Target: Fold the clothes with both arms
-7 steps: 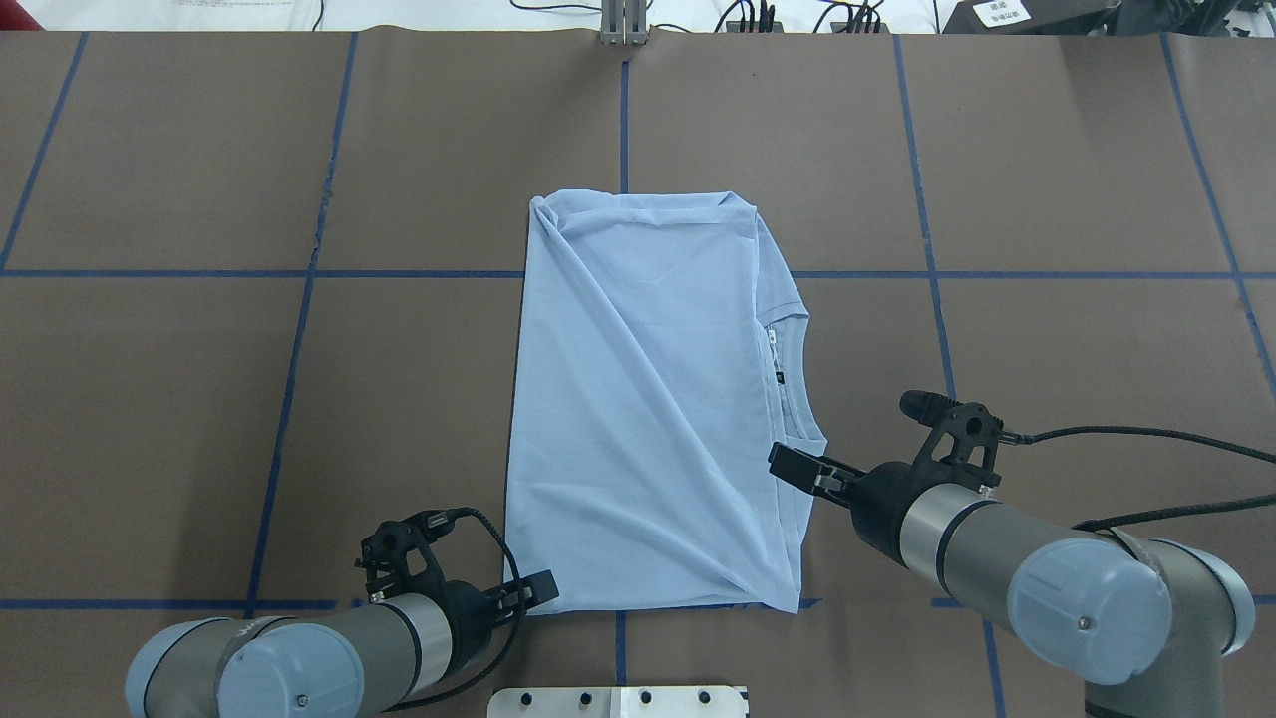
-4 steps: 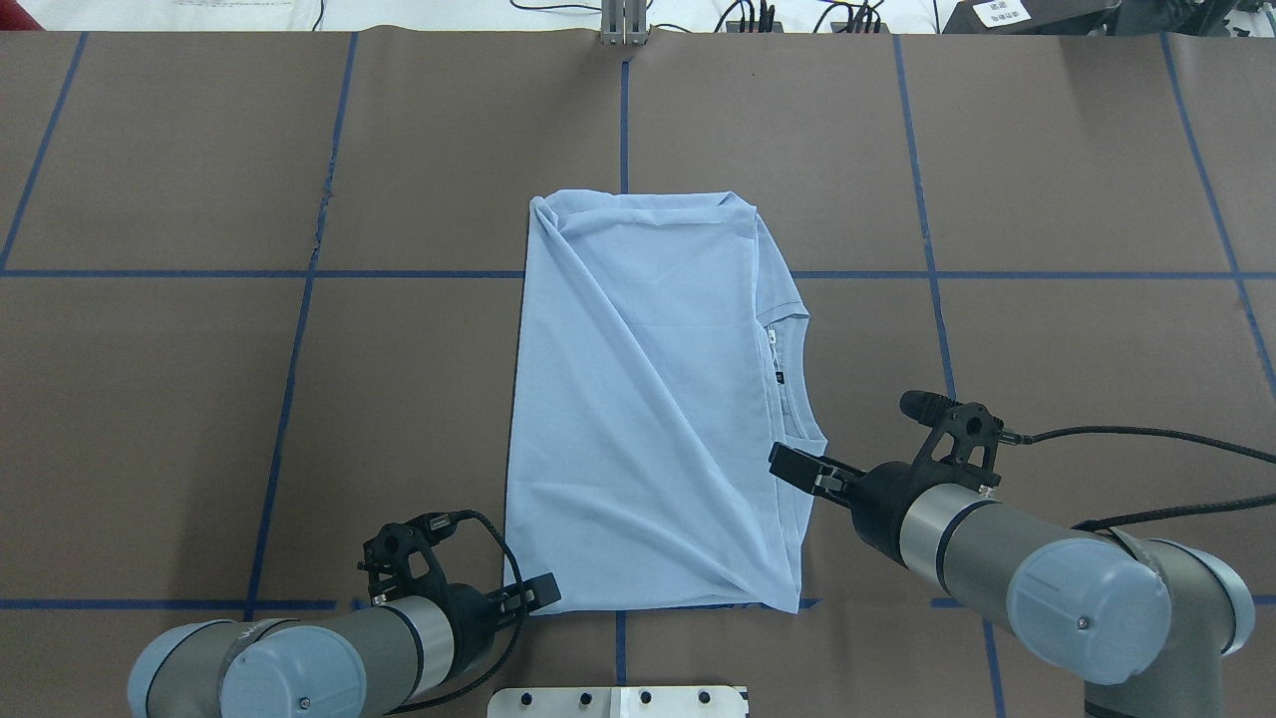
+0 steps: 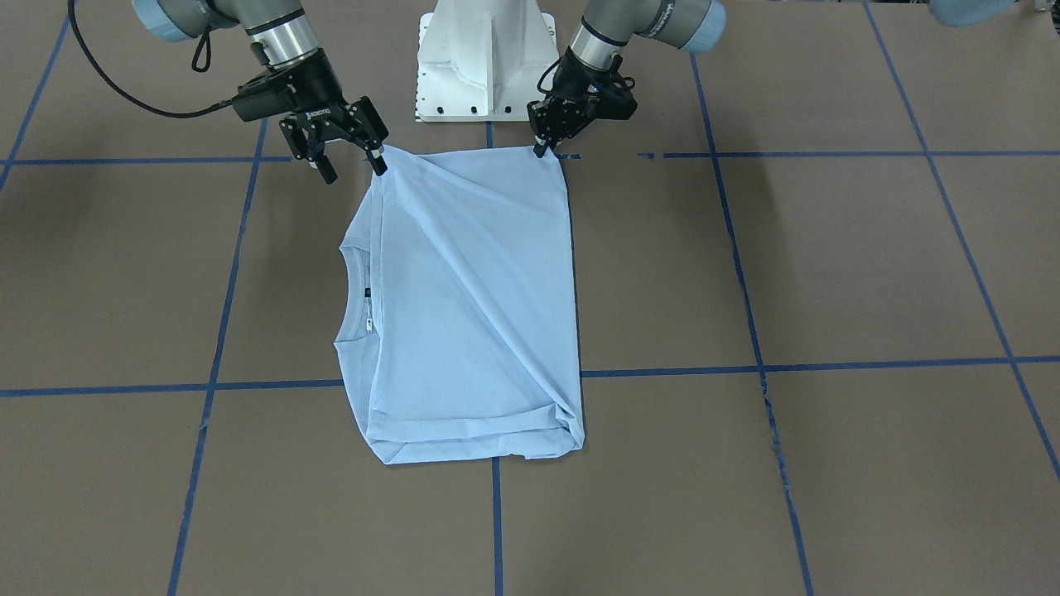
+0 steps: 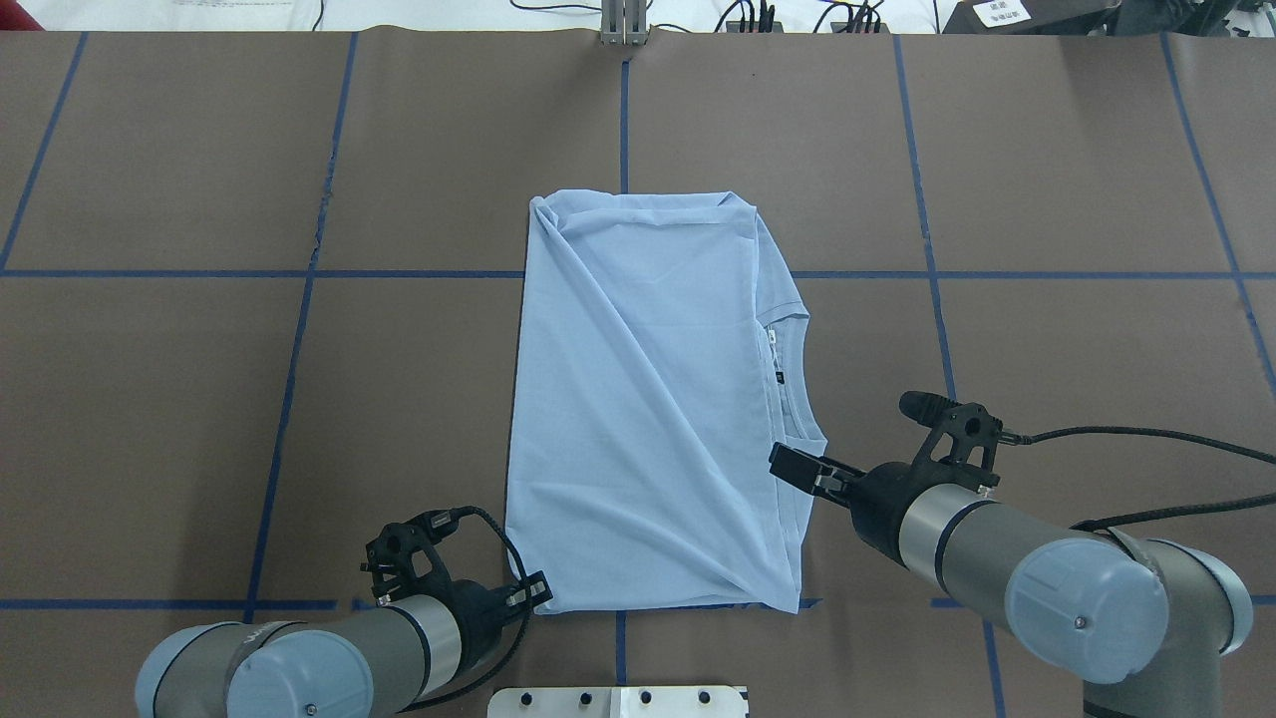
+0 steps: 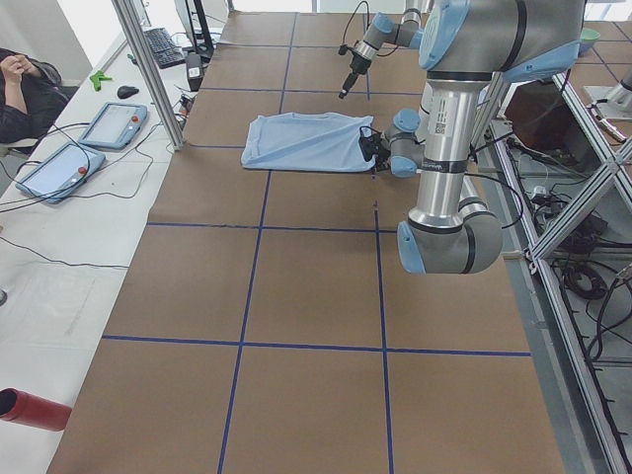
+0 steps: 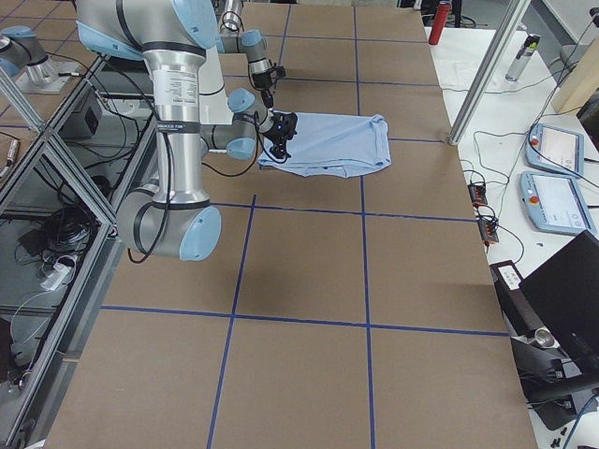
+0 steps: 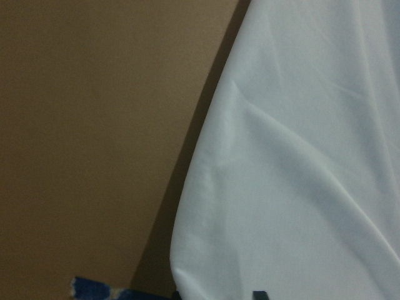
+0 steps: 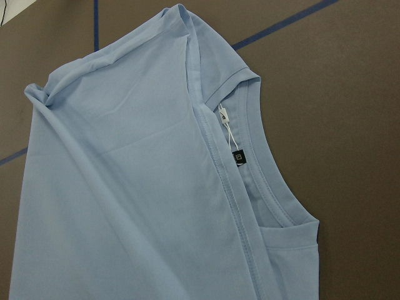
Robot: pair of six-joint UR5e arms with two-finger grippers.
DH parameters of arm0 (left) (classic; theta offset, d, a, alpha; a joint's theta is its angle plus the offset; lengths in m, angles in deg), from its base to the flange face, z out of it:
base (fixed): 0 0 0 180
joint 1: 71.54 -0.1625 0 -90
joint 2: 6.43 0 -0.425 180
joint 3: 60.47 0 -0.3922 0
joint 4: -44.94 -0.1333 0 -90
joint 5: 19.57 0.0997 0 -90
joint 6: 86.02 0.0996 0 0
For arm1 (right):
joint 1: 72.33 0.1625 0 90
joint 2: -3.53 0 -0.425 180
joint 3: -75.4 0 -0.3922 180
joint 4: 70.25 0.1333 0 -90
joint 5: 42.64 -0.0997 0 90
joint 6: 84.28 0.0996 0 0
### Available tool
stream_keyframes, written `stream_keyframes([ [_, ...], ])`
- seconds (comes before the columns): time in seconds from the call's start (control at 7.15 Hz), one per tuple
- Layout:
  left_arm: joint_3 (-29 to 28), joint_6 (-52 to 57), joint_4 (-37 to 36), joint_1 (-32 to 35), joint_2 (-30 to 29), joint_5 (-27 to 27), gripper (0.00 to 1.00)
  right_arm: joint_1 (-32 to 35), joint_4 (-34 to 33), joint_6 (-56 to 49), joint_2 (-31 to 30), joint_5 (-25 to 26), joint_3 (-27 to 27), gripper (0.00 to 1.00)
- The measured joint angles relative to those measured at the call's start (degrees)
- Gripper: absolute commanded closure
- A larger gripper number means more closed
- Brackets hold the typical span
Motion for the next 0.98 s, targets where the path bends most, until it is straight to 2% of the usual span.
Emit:
stream_keyframes([
  [0.28, 0.0, -0.1, 0.0, 0.0, 0.0, 0.1, 1.00, -0.2, -2.4, 5.7, 1.6, 0.0, 0.7, 0.06],
  [0.7, 0.1, -0.1, 0.0, 0.0, -0.1, 0.0, 1.00, -2.0, -17.8, 12.6, 6.9, 0.6, 1.4, 0.04],
  [0.98, 0.1, -0.1, 0.1, 0.0, -0.1, 0.0, 1.00, -5.6, -21.0, 13.1, 8.1, 3.8, 3.8, 0.05],
])
